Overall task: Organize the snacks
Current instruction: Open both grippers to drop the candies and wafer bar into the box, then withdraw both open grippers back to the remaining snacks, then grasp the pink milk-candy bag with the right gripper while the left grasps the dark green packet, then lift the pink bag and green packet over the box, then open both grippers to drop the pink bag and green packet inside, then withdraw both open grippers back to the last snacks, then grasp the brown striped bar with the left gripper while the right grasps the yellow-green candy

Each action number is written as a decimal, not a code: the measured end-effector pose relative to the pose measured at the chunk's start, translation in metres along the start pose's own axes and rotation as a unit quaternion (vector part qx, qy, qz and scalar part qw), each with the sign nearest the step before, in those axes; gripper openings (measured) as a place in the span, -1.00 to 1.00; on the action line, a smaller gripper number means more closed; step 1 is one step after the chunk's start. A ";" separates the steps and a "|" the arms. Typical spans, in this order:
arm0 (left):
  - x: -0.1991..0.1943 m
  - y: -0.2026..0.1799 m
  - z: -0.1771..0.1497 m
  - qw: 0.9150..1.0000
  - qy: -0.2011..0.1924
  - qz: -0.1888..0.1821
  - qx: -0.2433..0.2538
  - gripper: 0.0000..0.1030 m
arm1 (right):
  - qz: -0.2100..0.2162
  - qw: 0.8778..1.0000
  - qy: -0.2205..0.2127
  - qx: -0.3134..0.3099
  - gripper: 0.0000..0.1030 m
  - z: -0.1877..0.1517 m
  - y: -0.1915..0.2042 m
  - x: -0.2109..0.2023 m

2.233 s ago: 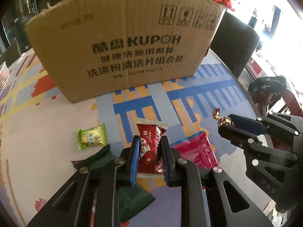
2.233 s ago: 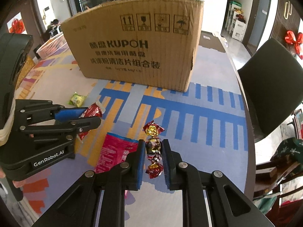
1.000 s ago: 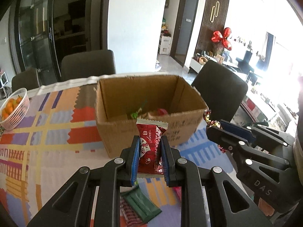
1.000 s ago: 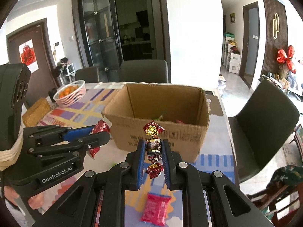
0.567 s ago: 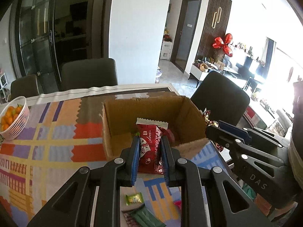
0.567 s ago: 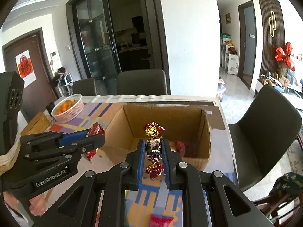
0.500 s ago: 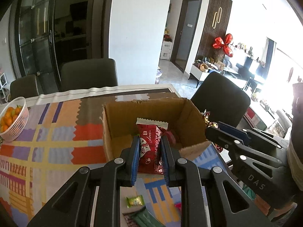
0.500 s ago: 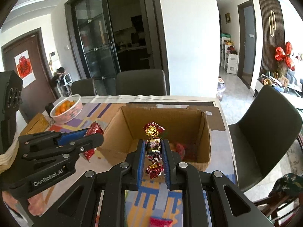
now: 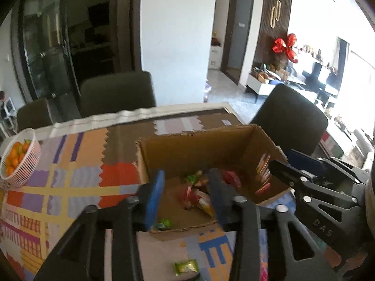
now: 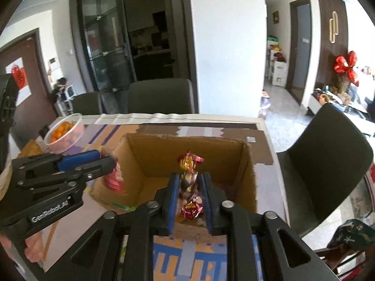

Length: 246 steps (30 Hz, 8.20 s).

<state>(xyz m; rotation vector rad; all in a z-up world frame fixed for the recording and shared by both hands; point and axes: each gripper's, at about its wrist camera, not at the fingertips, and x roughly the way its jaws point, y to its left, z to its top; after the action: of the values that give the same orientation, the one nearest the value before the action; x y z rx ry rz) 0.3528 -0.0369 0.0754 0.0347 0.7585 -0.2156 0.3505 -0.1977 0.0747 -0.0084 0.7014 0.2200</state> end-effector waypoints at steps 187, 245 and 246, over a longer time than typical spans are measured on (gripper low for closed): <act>0.027 0.005 0.020 1.000 0.016 0.003 0.014 -0.19 | 0.002 1.000 -0.002 0.008 -0.19 0.027 0.007 0.006; 0.019 -0.009 -0.219 0.987 0.157 0.022 -0.020 0.21 | -0.033 0.991 0.130 0.000 0.17 -0.198 0.037 -0.015; 0.022 -0.008 -0.221 0.987 0.160 0.023 -0.020 0.21 | -0.032 0.990 0.135 0.002 0.17 -0.200 0.037 -0.012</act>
<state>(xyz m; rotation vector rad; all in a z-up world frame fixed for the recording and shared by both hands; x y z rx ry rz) 0.2166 -0.0251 -0.0998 0.0496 1.0802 -0.1518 0.2060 -0.1804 -0.0684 -0.0579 0.9699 0.1561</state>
